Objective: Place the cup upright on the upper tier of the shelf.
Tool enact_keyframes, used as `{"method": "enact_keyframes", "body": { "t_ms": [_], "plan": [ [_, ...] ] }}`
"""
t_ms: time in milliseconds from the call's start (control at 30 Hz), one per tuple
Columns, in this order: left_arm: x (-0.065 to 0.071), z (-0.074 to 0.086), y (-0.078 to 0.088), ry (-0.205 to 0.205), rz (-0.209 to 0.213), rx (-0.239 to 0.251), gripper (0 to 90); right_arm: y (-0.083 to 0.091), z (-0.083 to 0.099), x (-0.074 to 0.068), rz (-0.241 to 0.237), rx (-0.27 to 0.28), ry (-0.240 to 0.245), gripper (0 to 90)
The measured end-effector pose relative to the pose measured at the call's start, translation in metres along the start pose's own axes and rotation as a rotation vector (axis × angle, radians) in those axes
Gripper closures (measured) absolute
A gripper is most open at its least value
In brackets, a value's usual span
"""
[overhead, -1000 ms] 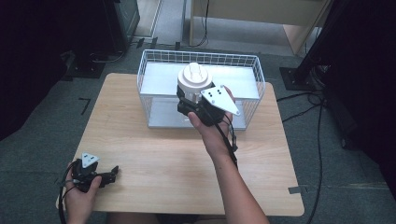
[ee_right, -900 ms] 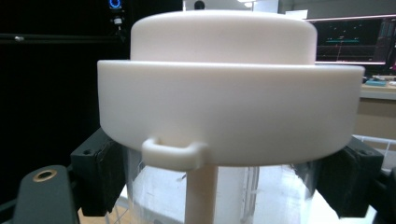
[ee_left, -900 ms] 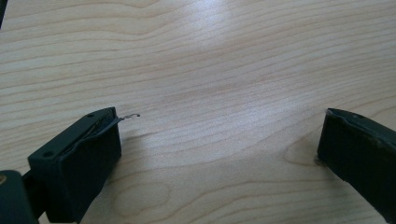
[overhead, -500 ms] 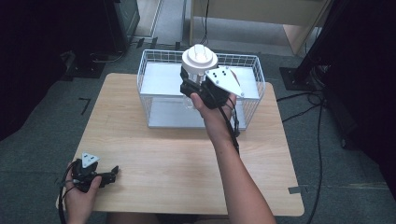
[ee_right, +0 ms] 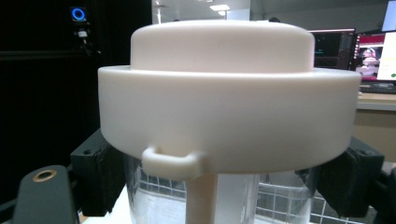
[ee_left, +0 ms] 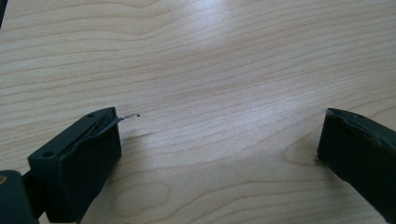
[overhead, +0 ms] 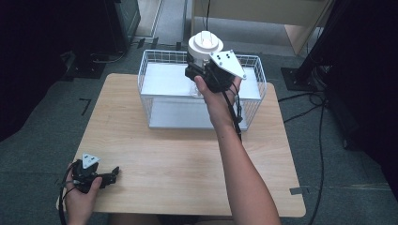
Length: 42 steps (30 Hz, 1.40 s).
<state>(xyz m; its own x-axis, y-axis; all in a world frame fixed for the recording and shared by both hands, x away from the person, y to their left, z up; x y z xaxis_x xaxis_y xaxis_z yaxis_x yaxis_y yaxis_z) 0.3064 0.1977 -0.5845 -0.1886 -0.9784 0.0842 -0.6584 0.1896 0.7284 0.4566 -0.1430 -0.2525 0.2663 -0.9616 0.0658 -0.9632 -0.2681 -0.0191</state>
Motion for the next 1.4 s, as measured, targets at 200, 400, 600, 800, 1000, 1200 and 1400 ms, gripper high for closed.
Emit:
{"method": "enact_keyframes", "body": {
  "t_ms": [200, 400, 600, 800, 1000, 1200, 1400],
  "plan": [
    [0.000, 0.000, 0.000, 0.000, 0.000, 0.000, 0.1, -0.016, 0.006, 0.007, 0.026, -0.013, -0.008, 15.6],
    [0.000, 0.000, 0.000, 0.000, 0.000, 0.001, 0.1, -0.037, 0.014, 0.019, 0.055, -0.037, -0.039, 15.6],
    [0.000, 0.000, 0.000, 0.000, 0.000, 0.001, 0.1, -0.053, 0.019, 0.027, 0.079, -0.057, -0.050, 15.6],
    [0.000, 0.000, 0.000, 0.001, -0.001, 0.003, 0.1, -0.061, 0.022, 0.031, 0.107, -0.060, -0.037, 15.6],
    [0.000, 0.000, 0.000, 0.000, -0.001, 0.002, 0.1, -0.064, 0.027, 0.034, 0.116, -0.066, -0.040, 15.6],
    [0.000, 0.000, 0.000, 0.001, 0.000, 0.003, 0.0, -0.064, 0.032, 0.034, 0.113, -0.069, -0.011, 15.6],
    [0.000, 0.000, 0.000, -0.002, 0.002, 0.001, 0.0, -0.064, 0.033, 0.027, 0.081, -0.072, 0.022, 15.4]
  ]
}}
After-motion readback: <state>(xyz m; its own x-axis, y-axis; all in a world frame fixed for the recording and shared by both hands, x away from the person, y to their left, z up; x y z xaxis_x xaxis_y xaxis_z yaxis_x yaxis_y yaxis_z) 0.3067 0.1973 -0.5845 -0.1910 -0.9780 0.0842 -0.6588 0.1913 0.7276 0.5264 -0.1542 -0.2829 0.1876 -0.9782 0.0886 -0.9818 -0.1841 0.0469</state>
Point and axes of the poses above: each handheld gripper's, and its own axes: y roughly backward along the jaws, z roughly out of its underside, x roughly to its right, the point moved 9 cm from there along -y, roughly forward along the jaws, and after that the axes turned 8 degrees about y, right-handed, at the moved point
